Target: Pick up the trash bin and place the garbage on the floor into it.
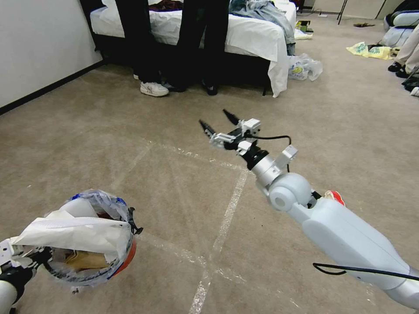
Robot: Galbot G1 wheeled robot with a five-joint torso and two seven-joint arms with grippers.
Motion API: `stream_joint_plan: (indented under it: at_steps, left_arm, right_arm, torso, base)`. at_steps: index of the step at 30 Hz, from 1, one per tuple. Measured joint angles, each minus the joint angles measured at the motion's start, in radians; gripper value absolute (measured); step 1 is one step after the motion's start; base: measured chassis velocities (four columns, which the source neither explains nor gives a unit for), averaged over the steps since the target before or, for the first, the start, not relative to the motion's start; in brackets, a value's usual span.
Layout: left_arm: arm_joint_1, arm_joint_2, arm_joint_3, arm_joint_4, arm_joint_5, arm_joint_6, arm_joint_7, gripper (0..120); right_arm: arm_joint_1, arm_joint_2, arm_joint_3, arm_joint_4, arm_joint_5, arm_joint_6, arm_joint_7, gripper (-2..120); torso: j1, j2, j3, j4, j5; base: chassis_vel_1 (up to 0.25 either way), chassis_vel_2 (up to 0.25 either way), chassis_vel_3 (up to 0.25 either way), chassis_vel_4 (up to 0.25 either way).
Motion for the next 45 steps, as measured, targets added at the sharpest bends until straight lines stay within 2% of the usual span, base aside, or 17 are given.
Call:
stream_joint_plan:
  at_steps: [4, 9, 19, 24, 34, 45]
  left_arm:
    - [0.012, -0.015, -0.010, -0.007, 0.008, 0.000, 0.011, 1]
    - [0.012, -0.016, -0.010, -0.007, 0.011, 0.000, 0.018, 1]
    - [0.009, -0.028, -0.008, -0.015, 0.012, 0.000, 0.020, 1]
    - [0.009, -0.037, -0.005, -0.022, 0.021, 0.000, 0.024, 1]
    - [0.020, -0.053, -0.005, -0.029, 0.040, 0.000, 0.039, 1]
    - [0.019, -0.056, -0.006, -0.029, 0.045, 0.000, 0.046, 1]
  right_arm:
    - [-0.027, 0.008, 0.045, 0.002, -0.076, -0.008, 0.041, 100]
    - [-0.095, 0.011, 0.153, -0.003, -0.205, -0.023, 0.106, 100]
    - [-0.241, 0.068, 0.398, 0.025, -0.283, -0.009, 0.126, 100]
    - [-0.314, 0.092, 0.450, 0.060, -0.311, 0.007, 0.127, 100]
    - [-0.387, 0.120, 0.447, 0.083, -0.341, 0.033, 0.107, 100]
    - [-0.401, 0.117, 0.445, 0.085, -0.343, 0.036, 0.103, 100]
  torso:
    - [0.000, 0.000, 0.000, 0.0008, 0.0001]
    - [0.000, 0.000, 0.000, -0.0002, 0.0001]
    - [0.000, 0.000, 0.000, 0.0002, 0.0000]
    - [0.000, 0.000, 0.000, -0.0001, 0.0000]
    - [0.000, 0.000, 0.000, 0.0003, -0.0001]
    - [0.000, 0.000, 0.000, 0.0002, -0.0001]
  base:
    - [0.000, 0.000, 0.000, 0.000]
    - [0.000, 0.000, 0.000, 0.000]
    - [0.000, 0.000, 0.000, 0.000]
    - [0.000, 0.000, 0.000, 0.000]
    - [0.000, 0.000, 0.000, 0.000]
    - [0.000, 0.000, 0.000, 0.000]
